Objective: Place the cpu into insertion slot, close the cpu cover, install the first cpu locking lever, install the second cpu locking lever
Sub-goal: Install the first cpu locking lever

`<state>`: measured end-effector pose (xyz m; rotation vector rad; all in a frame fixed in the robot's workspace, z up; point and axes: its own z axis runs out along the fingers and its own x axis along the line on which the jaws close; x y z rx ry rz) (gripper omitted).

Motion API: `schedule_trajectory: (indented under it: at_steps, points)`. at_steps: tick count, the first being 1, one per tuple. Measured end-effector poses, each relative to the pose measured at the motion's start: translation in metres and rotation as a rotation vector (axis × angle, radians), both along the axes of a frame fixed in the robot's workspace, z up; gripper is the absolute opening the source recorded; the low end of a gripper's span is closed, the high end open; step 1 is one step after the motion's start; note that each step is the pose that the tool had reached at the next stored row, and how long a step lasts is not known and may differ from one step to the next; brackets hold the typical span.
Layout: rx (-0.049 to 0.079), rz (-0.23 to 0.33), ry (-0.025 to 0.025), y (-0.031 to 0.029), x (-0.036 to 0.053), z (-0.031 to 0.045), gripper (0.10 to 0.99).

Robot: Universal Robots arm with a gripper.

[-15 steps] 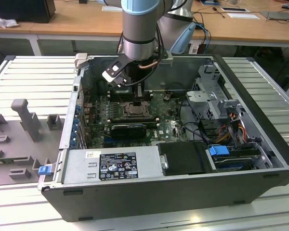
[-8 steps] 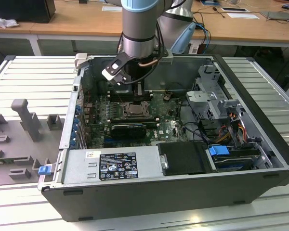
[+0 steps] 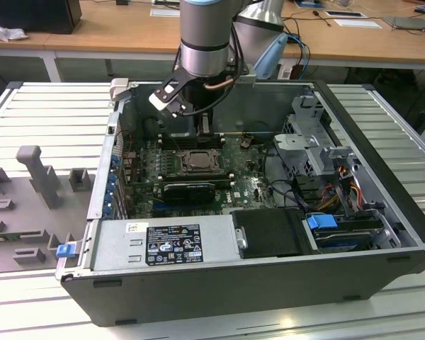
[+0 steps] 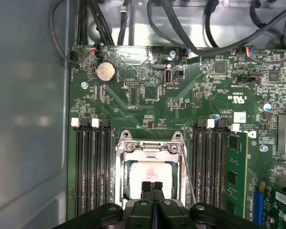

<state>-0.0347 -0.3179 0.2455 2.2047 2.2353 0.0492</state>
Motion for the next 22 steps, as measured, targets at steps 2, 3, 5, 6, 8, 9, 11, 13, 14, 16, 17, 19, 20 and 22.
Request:
schedule_trajectory:
  at_steps: [2,3,5,6,8,9,11,13,14,16,17,19,20,22]
  points:
    - [0.0,0.0,0.0,0.0,0.0,0.0106,0.106]
    - [0.0,0.0,0.0,0.0,0.0,0.0201,0.106]
    - [0.0,0.0,0.0,0.0,0.0,0.0251,0.106]
    - [0.0,0.001,0.0,0.0,0.0,0.0276,0.106]
    - [0.0,0.03,-0.0001,0.0,0.0,0.0276,0.106]
    - [0.0,0.061,0.0,0.0,0.0,0.0277,0.106]
    - [0.0,0.111,0.0,0.0,0.0,0.0276,0.106]
    - [0.0,0.149,0.0,0.0,0.0,0.0277,0.106]
    - [0.0,0.186,0.0,0.0,0.0,0.0276,0.106]
    - [0.0,0.235,0.0001,0.0,0.0,0.0276,0.106]
    - [-0.001,0.253,0.0002,0.0,0.0,0.0276,0.106]
    - [-0.001,0.289,0.0002,0.0,0.0,0.0276,0.106]
    - [-0.001,0.31,0.0002,0.0,0.0,0.0275,0.106]
    - [-0.001,0.36,0.0,0.0,0.0,0.0274,0.106]
